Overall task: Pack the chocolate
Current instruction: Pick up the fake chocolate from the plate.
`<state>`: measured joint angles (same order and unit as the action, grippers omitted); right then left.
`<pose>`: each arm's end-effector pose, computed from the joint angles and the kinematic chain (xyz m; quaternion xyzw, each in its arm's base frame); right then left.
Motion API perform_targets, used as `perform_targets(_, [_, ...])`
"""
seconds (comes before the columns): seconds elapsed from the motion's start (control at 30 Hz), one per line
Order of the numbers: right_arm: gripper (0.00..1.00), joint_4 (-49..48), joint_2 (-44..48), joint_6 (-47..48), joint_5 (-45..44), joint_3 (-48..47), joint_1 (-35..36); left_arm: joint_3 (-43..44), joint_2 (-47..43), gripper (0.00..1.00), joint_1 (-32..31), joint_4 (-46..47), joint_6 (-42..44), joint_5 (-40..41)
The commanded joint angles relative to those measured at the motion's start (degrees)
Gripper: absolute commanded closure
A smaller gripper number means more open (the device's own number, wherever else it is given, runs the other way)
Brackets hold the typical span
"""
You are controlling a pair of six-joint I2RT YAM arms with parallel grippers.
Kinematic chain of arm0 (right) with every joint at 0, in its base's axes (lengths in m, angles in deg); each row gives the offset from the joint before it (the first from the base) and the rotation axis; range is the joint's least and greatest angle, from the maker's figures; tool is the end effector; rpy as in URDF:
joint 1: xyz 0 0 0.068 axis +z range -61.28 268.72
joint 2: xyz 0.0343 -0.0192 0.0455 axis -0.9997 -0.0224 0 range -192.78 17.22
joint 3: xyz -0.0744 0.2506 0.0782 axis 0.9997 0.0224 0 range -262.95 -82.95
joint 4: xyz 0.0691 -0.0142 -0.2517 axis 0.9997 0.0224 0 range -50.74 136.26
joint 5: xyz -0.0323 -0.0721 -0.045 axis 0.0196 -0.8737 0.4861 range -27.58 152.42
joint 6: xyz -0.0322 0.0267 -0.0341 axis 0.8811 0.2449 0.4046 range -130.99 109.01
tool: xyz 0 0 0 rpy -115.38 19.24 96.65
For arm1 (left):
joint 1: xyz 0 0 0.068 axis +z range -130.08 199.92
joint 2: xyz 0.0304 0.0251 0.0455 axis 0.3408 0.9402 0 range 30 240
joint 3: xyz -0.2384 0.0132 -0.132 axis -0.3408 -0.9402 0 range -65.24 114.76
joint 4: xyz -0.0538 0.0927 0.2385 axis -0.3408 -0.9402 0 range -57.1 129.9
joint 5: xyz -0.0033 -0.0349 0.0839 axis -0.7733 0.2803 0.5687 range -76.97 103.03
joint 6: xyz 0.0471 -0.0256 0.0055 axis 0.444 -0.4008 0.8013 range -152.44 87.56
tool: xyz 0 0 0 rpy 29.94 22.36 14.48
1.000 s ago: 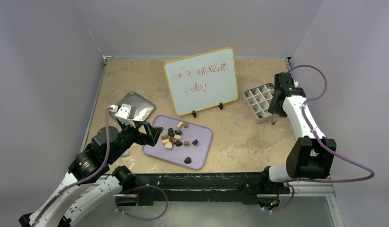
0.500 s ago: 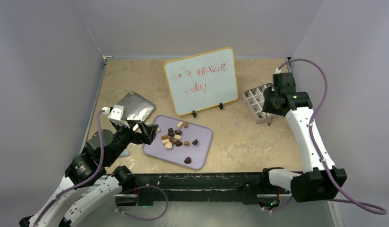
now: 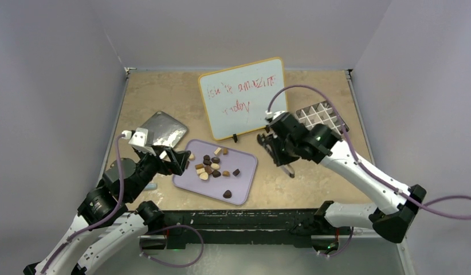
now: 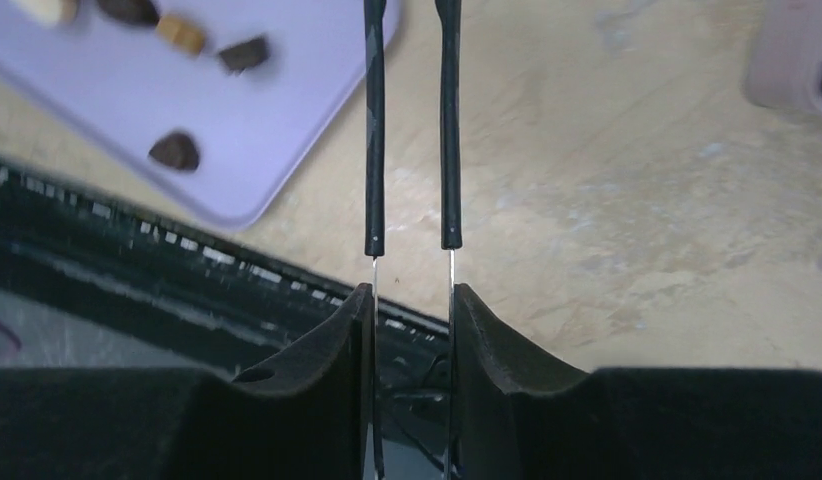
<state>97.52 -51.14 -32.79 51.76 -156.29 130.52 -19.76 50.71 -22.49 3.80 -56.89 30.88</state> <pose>0.1734 0.1461 0.3525 -0.1353 0.9357 0.0904 0.3130 0.0636 -0.0433 0.3429 0.0221 0.7701 -0.2449 0.5887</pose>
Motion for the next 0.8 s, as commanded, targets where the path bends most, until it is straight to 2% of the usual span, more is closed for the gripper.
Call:
perform_targets(0.0, [0.66,4.6,-3.39,-5.81,-2.75,0.12,13.51,-0.15,0.69,0.0,-0.04,2.28,0.72,-1.98])
perform_targets(0.1, [0.66,6.27,-8.71,-6.95,-4.31,-3.12,22.19,-0.12,0.37,0.0,-0.04,2.47,0.8,-2.31])
perform_targets(0.27, [0.65,10.85,-18.82,-6.93,-5.5,-10.58,28.38,-0.03,-0.8,0.0,0.01,2.13,0.54,-0.75])
perform_targets(0.47, [0.62,12.11,-21.82,-5.29,-5.3,-11.07,28.97,-0.08,-2.75,0.0,-0.04,1.87,0.25,1.22])
perform_targets(0.77, [0.58,7.31,-23.28,0.51,-2.09,-9.67,28.81,0.1,-1.47,0.0,-0.04,1.4,0.06,1.48])
